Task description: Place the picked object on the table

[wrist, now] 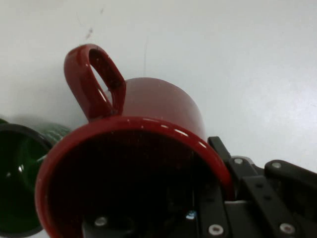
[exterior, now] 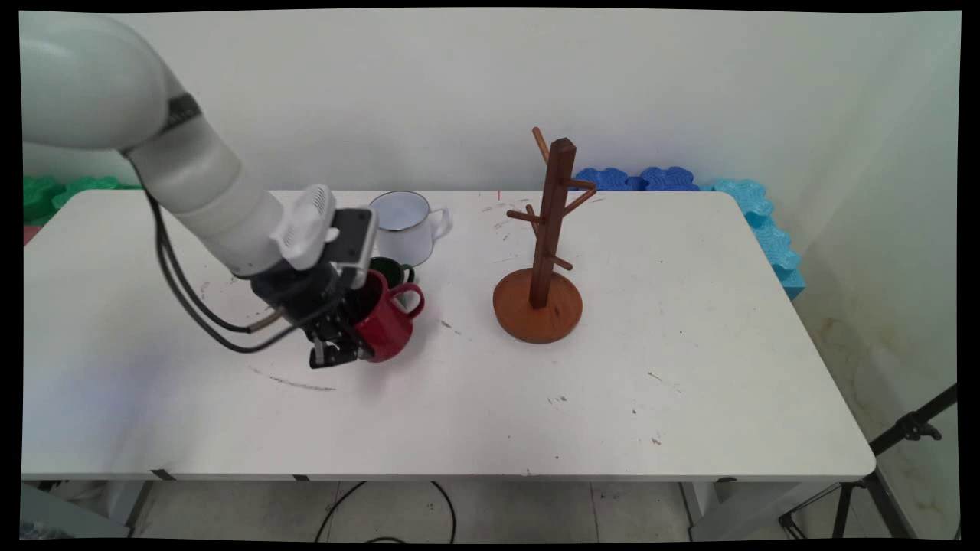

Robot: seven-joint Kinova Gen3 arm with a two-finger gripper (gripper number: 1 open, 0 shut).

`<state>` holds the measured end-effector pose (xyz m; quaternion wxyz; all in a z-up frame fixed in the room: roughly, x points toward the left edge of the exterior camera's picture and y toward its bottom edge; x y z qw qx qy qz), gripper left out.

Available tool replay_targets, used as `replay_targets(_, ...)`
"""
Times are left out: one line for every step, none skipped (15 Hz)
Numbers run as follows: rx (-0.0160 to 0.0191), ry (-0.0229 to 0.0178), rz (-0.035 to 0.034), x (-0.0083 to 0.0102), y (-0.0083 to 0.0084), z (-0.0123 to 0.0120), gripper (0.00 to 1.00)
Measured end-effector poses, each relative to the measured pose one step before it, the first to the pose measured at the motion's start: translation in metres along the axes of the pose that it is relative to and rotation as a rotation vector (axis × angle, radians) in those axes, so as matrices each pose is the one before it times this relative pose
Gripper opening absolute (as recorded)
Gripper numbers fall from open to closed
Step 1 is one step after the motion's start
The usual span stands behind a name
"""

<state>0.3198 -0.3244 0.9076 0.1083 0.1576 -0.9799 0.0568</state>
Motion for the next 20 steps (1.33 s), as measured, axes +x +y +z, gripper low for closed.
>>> replay_targets(-0.00022,-0.01017,-0.00051,0.00162,-0.00019,0.00504,0.0)
replay_targets(0.00022,-0.01292,-0.00165,0.00222,-0.00015,0.00664,0.0)
replay_targets(0.00011,-0.00989,-0.00171,0.00194,-0.00003,0.00536,0.0)
replay_targets(0.00025,-0.00998,-0.00219,0.00224,-0.00004,0.00594,0.0)
replay_targets(0.00106,-0.00713,-0.0024,0.00236,-0.0002,0.00557,0.0)
replay_targets(0.00072,-0.00488,-0.00185,0.00198,-0.00013,0.00441,0.0)
replay_targets(0.00065,-0.00408,-0.00275,0.0023,0.00002,0.00468,0.0)
replay_targets(0.00083,-0.00429,-0.00239,0.00213,-0.00011,0.00429,0.0)
replay_targets(0.00072,-0.00313,-0.0023,0.00161,-0.00016,0.00339,0.0)
replay_targets(0.00126,-0.00242,-0.00237,0.0018,-0.00044,0.00383,0.0)
replay_targets(0.0016,-0.0013,-0.00216,0.00184,-0.00053,0.00341,0.0)
replay_targets(0.00076,-0.00027,-0.00197,0.00152,-0.00041,0.00275,1.0)
replay_targets(-0.00093,0.00211,-0.00202,0.00116,-0.00011,0.00175,1.0)
replay_targets(-0.0014,0.00349,-0.00255,0.00186,-0.00007,0.0023,1.0)
replay_targets(-0.00152,0.00271,-0.00167,0.00104,-0.00002,0.00128,1.0)
replay_targets(-0.00206,0.00388,-0.00167,0.00159,-0.00017,0.00179,1.0)
replay_targets(-0.00241,0.00662,-0.0023,0.00126,-0.00017,0.00146,1.0)
replay_targets(-0.00208,0.00657,-0.00294,0.00104,-0.00064,0.00062,1.0)
replay_targets(-0.00118,0.00623,-0.00299,0.00046,-0.0009,-0.00014,1.0)
replay_targets(-0.00108,0.00894,-0.00518,0.00028,-0.00176,-0.00159,1.0)
